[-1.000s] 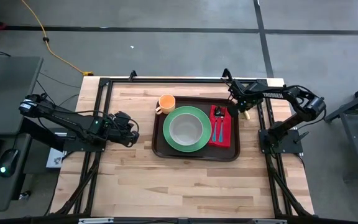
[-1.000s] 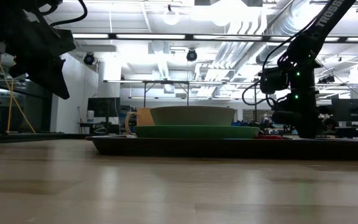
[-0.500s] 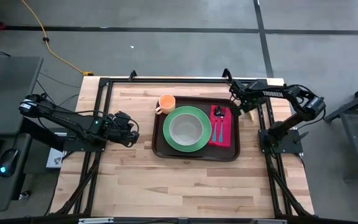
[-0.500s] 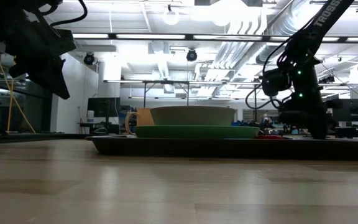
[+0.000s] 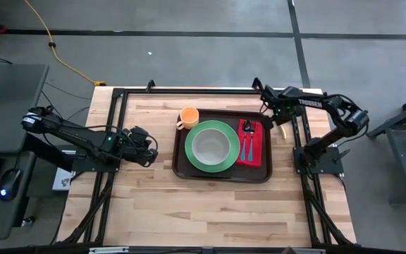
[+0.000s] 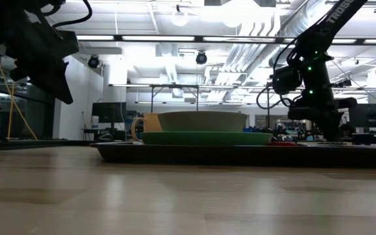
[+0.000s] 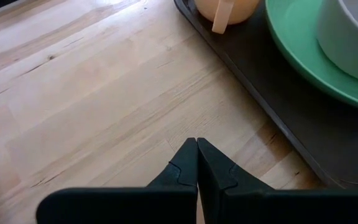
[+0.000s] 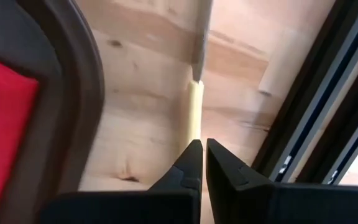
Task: Set up tray
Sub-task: Put the yellow table knife on the red napkin to the right of the blue fork
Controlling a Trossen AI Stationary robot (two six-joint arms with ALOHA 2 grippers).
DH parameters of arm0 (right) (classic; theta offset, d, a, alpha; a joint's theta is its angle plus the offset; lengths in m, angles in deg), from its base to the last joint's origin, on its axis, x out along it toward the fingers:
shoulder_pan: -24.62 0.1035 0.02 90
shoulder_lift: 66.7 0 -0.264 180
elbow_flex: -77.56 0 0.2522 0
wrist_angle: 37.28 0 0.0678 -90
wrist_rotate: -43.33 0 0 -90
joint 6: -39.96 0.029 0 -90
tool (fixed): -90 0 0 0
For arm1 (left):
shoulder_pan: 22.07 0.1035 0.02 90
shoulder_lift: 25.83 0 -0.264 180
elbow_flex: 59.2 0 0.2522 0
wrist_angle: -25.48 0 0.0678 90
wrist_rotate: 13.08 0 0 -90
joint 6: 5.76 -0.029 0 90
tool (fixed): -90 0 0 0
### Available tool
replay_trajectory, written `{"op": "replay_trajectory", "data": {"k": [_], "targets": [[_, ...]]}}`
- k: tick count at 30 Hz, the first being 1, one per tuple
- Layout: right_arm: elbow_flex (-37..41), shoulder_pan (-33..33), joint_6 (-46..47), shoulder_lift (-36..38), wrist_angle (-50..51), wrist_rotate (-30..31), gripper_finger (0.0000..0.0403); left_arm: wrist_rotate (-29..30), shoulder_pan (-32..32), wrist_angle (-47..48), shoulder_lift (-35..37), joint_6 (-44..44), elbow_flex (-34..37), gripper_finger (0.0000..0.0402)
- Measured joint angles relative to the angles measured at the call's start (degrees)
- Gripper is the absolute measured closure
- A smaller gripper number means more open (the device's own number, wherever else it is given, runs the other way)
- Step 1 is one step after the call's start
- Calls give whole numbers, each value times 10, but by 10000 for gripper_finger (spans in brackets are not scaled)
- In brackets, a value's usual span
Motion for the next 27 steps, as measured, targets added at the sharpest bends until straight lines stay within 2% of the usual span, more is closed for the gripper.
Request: {"op": "replay_trajectory", "data": {"k": [18,22,27], "targets": [[-13,-5,-20,1,7,-25,400,0,0,0,0,0,0,371],[-13,-19,-30,1,10,-31,370,0,0,0,0,0,0,371],[-11,-31,-16,1,7,-30,303,1,0,0,0,0,0,371]]}}
